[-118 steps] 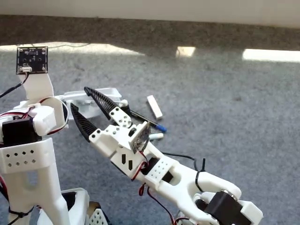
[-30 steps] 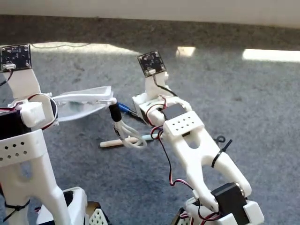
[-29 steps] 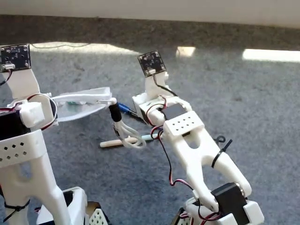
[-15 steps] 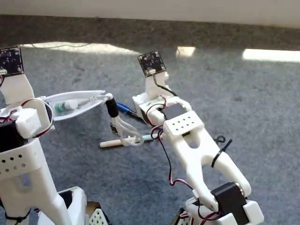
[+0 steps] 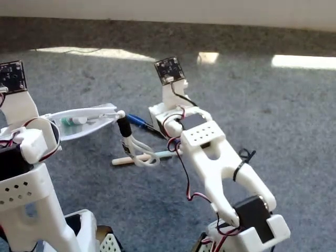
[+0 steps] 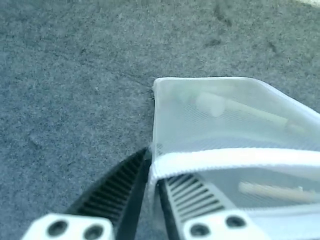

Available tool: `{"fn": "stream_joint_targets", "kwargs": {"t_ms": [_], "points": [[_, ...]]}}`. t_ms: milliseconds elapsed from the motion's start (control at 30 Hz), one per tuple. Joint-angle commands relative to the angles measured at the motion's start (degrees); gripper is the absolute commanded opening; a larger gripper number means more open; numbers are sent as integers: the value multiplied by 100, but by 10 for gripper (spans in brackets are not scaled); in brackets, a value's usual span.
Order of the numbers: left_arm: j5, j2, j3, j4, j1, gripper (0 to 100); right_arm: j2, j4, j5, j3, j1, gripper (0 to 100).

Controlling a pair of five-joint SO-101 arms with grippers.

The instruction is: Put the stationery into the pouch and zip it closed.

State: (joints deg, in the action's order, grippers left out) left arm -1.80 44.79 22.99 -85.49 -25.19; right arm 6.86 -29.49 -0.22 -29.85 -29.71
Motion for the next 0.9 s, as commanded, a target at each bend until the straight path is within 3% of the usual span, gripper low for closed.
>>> {"fn": "stream_joint_targets", "kwargs": {"t_ms": [0,433,667,867], "points": [[-35,48,75,185,57,7,-391,-84,35,743,66,173],[-35,40,84,176,-136,7,-1727,-760,44,1991,330,171],[-26,31,92,149,-163,7,-2782,-2273,26,3530,347,171],[-26,40,92,141,-330,7,-3582,-2826,26,4321,347,170]]}}
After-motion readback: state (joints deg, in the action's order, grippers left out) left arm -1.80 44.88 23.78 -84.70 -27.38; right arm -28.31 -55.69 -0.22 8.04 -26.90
